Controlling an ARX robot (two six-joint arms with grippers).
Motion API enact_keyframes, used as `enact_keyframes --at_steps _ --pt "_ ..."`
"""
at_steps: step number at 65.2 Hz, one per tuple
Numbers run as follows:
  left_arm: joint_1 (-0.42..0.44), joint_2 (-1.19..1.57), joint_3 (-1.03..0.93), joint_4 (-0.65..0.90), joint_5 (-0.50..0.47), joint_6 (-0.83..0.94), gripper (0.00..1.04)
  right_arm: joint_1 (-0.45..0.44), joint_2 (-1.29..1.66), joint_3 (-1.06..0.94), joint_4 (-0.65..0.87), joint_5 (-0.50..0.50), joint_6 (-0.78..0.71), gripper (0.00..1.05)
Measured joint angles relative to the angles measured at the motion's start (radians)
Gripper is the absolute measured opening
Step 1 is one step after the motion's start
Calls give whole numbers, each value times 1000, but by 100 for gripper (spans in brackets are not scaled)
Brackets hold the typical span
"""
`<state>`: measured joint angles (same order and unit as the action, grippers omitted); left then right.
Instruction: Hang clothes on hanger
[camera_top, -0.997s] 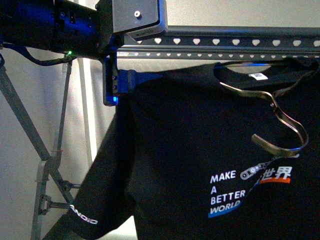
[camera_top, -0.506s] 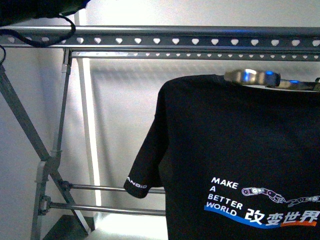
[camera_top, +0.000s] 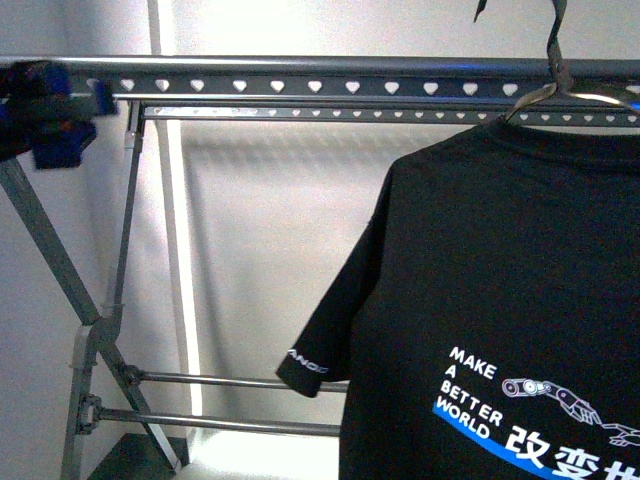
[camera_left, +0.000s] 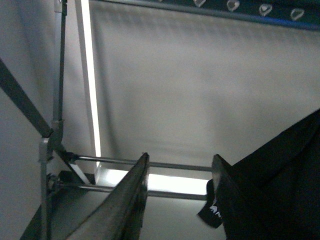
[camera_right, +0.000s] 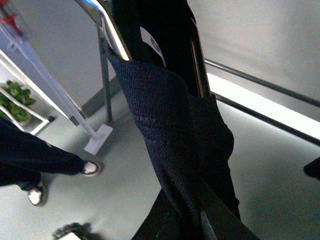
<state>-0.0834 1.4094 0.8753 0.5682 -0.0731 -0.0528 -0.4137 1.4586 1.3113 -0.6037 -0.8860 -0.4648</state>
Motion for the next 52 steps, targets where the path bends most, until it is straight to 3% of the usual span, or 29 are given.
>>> enact_keyframes --at_steps 12,23,52 --pt "26 -116 -263 107 14 35 3 -19 23 98 -12 10 265 4" --pt "61 -210 -407 163 70 45 4 -20 101 228 54 28 500 4" --pt "81 -455 -681 189 71 47 4 1 391 557 131 141 1086 4"
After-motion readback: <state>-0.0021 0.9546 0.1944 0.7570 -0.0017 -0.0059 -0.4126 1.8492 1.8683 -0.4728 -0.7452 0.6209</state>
